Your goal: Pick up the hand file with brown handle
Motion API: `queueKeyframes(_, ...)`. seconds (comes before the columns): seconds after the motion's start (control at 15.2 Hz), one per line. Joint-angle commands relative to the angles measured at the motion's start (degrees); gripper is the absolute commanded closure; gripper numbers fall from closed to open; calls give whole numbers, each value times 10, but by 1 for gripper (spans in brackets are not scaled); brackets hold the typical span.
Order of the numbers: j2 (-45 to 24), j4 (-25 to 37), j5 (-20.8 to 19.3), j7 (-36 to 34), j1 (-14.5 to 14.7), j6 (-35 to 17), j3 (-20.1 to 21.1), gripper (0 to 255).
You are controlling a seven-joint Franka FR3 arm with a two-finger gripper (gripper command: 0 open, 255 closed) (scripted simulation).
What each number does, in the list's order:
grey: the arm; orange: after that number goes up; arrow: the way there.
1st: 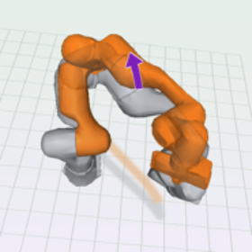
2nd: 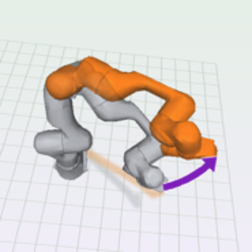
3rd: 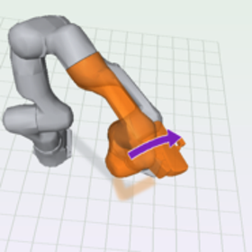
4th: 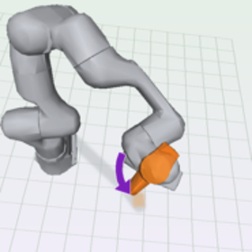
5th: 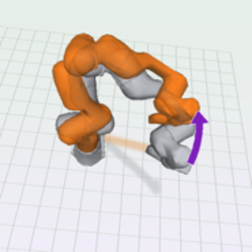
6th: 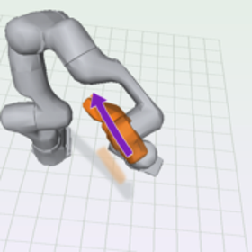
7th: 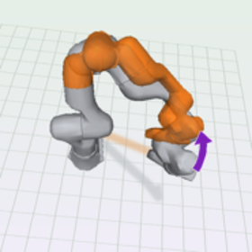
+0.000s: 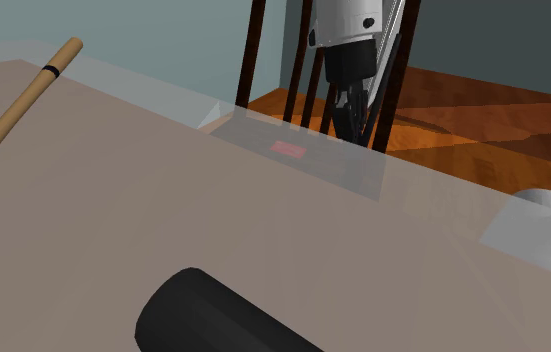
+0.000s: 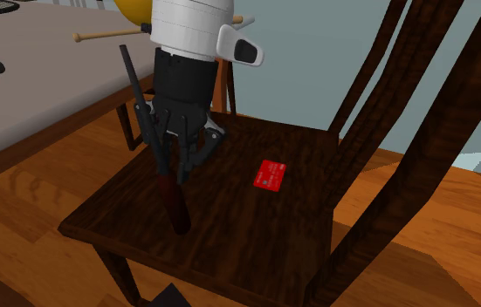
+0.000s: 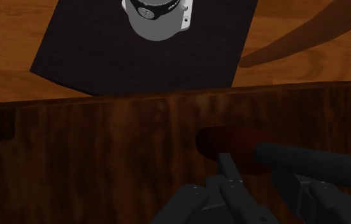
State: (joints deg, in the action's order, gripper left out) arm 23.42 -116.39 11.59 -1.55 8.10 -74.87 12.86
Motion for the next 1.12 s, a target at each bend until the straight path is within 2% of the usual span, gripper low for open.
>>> queueKeyframes(0.0, 0, -1, 0, 0, 0, 0, 0, 255)
queueKeyframes(0.33, 0, 0, 0, 0, 0, 0, 0, 255)
queueKeyframes(1.06, -23, 106, -1, -13, -2, 83, -4, 255)
